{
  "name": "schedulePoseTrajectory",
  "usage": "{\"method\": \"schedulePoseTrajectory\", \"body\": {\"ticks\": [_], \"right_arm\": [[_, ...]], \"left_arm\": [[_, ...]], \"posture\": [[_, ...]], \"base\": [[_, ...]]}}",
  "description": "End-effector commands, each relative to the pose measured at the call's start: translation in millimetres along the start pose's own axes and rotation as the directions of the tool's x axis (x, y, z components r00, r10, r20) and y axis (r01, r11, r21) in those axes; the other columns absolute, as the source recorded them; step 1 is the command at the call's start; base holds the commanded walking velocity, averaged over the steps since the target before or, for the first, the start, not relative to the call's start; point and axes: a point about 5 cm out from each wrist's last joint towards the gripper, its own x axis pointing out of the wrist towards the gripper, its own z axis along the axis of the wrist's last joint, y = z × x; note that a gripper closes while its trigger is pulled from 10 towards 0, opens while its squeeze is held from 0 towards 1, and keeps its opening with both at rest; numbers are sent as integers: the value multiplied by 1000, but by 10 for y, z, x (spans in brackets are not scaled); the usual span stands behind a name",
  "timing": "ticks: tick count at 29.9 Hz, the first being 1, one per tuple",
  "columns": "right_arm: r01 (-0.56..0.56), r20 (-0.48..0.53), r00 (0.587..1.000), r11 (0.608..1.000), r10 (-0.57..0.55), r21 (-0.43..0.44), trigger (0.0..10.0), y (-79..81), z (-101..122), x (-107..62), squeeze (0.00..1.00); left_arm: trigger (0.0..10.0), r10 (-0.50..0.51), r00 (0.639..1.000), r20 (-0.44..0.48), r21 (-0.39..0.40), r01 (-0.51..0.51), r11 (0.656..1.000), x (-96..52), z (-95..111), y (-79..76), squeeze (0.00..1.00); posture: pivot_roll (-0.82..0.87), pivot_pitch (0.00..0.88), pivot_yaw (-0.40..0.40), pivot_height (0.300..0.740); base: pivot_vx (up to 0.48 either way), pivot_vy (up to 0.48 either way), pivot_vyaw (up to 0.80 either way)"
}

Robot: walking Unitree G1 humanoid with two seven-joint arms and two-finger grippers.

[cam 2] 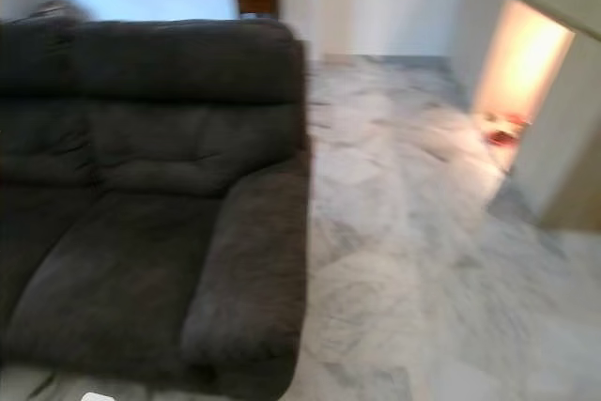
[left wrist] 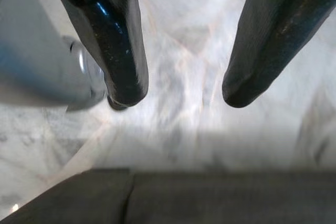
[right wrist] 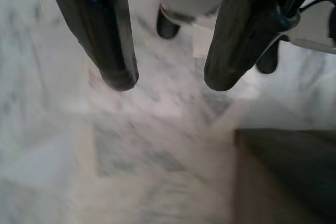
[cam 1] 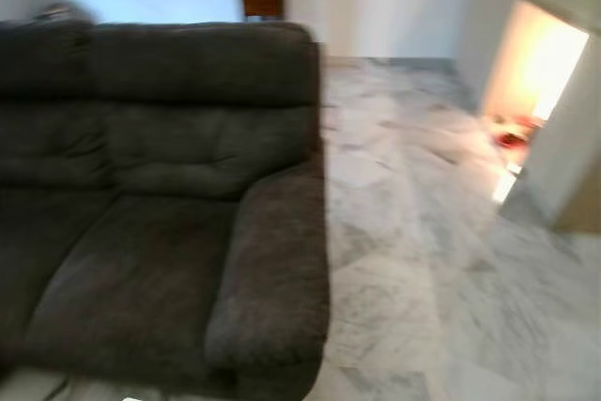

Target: Move the pillow to the sofa from floor

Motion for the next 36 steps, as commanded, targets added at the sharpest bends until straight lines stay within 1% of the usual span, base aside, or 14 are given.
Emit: {"method": "schedulePoseTrajectory", "body": {"ticks": [1,5,7,9,12,14,16,18,25,30,36], "right_arm": [[62,12,998,973,-67,223,10000,-39,182,64,0],[60,21,998,972,-67,226,10000,-40,190,63,0],[59,24,997,972,-67,226,10000,-42,194,63,0],[60,24,997,972,-67,226,10000,-43,193,63,0],[72,19,997,970,-79,232,10000,-54,184,60,0],[74,19,997,969,-81,234,10000,-55,183,60,0],[82,25,996,967,-91,242,10000,-70,197,60,0],[89,27,995,965,-98,246,10000,-82,212,63,0],[103,31,993,964,-114,246,10000,-118,222,59,0],[118,23,992,963,-128,242,10000,-172,184,40,0],[128,13,991,963,-134,238,10000,-199,145,25,0]], "left_arm": [[10000,-7,998,-68,-74,2,997,146,120,-271,0],[10000,-10,998,-60,-60,6,998,153,143,-277,0],[10000,-26,998,-52,-18,26,1000,167,180,-305,0],[10000,-32,998,-50,-2,32,999,173,195,-319,0],[10000,-37,998,-43,21,38,999,179,232,-289,0],[10000,-38,998,-42,22,39,999,180,237,-285,0],[10000,-50,998,-41,63,53,997,188,269,-280,0],[10000,-57,998,-38,84,60,995,195,294,-279,0],[10000,-53,998,-29,87,55,995,204,336,-258,0],[10000,-57,998,-35,126,61,990,197,323,-243,0],[10000,-49,998,-47,118,54,992,188,296,-224,0]], "posture": [[-42,33,60,740],[-45,34,63,740],[-47,34,64,740],[-49,35,65,740],[-58,26,73,740],[-62,25,75,740],[-66,18,79,740],[-70,13,80,740],[-75,5,76,740],[-82,0,71,740],[-89,0,71,740]], "base": [[0,0,0],[0,0,0],[0,0,0],[0,0,0],[0,0,0],[0,0,0],[0,0,0],[0,0,0],[0,0,0],[0,0,0],[0,0,0]]}}
